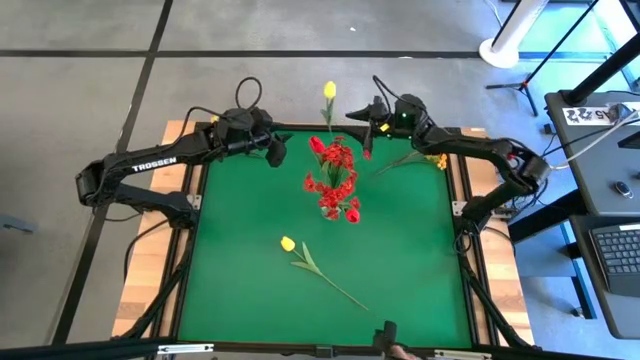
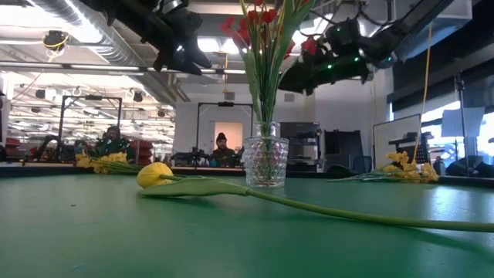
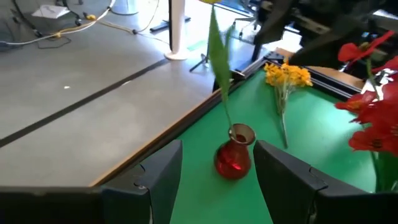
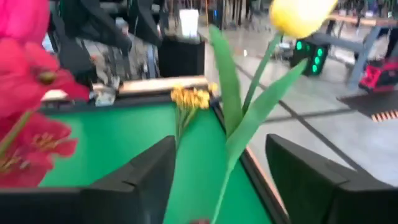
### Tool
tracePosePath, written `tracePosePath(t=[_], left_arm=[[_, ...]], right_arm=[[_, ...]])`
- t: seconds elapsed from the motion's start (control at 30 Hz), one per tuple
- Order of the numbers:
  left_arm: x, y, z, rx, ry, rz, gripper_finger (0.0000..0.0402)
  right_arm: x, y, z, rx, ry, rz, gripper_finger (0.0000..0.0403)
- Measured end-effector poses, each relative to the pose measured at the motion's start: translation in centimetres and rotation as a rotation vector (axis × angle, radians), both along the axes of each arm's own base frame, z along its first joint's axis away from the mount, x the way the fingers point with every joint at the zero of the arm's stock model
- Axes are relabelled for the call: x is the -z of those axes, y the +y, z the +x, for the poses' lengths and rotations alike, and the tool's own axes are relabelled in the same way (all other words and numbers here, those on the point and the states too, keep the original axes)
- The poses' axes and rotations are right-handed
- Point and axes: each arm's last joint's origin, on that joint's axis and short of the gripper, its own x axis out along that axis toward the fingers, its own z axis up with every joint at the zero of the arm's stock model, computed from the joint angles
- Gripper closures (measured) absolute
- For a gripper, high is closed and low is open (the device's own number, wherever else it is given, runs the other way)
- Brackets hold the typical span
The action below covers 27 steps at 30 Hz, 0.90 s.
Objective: Sort flowers into vase by color
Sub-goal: Put the right yellow flowers into the red vase
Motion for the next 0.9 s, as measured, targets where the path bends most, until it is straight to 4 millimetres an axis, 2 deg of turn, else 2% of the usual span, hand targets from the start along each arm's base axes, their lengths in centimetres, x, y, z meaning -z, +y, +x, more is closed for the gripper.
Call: tracePosePath(t=[0.23, 0.37, 0.5, 0.73, 0.9], left_arm=[[0.9, 0.1, -0.6, -0.039, 0.095, -0.038, 0.0206], [1.4, 0.1, -0.9, -0.045, 0.136, -0.087, 0.0206], [1.9, -0.4, -1.0, -0.010, 0.163, -0.149, 0.0206], [1.7, -1.2, -0.4, 0.031, 0.145, -0.135, 0.0206], [1.6, -1.7, -0.1, 0.058, 0.146, -0.130, 0.0206]], right_arm=[[-2.1, 2.0, -3.0, 0.131, 0.173, 0.038, 0.0115], [-2.7, 3.2, -4.9, 0.243, 0.260, 0.129, 0.0116], [-2.4, 4.0, -6.4, 0.380, 0.355, 0.266, 0.0123], [-0.1, 4.2, -7.4, 0.616, 0.546, 0.430, 0.0127], [3.4, 3.7, -7.8, 0.802, 0.664, 0.523, 0.0128]])
